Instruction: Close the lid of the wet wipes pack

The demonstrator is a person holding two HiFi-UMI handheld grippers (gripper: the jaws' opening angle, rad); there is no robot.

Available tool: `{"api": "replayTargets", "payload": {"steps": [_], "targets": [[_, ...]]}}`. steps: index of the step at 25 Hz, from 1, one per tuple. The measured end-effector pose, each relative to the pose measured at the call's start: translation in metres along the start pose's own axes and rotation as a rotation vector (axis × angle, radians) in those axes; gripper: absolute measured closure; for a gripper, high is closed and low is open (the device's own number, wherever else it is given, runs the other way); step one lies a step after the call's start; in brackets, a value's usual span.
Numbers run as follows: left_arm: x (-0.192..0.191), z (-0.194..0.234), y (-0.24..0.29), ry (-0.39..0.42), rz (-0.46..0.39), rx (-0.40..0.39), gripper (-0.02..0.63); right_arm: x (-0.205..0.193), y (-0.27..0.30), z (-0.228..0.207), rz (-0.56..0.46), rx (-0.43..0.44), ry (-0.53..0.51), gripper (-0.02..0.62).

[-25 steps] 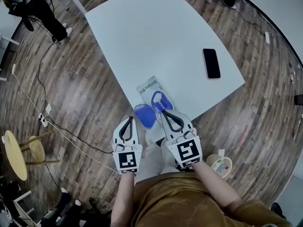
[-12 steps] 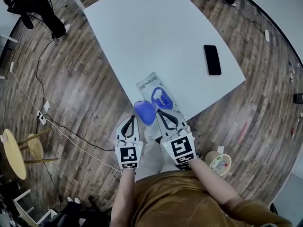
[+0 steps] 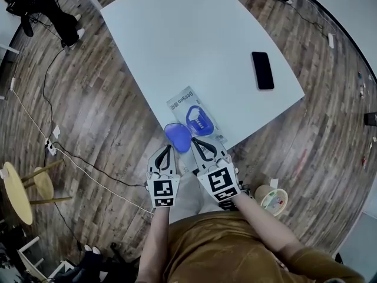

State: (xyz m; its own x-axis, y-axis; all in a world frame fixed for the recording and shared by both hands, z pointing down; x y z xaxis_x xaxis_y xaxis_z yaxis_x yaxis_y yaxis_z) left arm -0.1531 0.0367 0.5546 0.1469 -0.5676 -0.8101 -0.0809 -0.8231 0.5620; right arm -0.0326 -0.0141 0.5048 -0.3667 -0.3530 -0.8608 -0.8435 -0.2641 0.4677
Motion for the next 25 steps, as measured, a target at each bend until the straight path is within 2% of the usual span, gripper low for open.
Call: {"api": "replayTargets", "payload": {"steps": [14,25], "targets": [[-0.013,-0.01,0.002,-0.027,0.037,-0.041,0.6,-0.012,0.01,0.013,0.058,0.046,0.002,0.588],[-0.008,-0.01,0.006,-0.042,0.031,-0.048,0.6,-0.01,0.006,0.011,0.052,0.042,0.008,0.588]]}}
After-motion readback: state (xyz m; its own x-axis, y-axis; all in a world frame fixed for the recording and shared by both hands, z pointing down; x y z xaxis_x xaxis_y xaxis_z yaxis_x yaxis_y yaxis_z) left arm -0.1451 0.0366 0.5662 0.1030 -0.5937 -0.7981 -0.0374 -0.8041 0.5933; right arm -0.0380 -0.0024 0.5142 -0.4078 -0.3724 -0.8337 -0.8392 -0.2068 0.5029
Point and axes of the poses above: the fingertips, and each gripper's own axes: y forward along the fingers, z to its left, x out of its top, the point moved 6 cm from there along -y, backward along the fingers, and after that the axes turned 15 degrees about x, right-handed, at the moved point
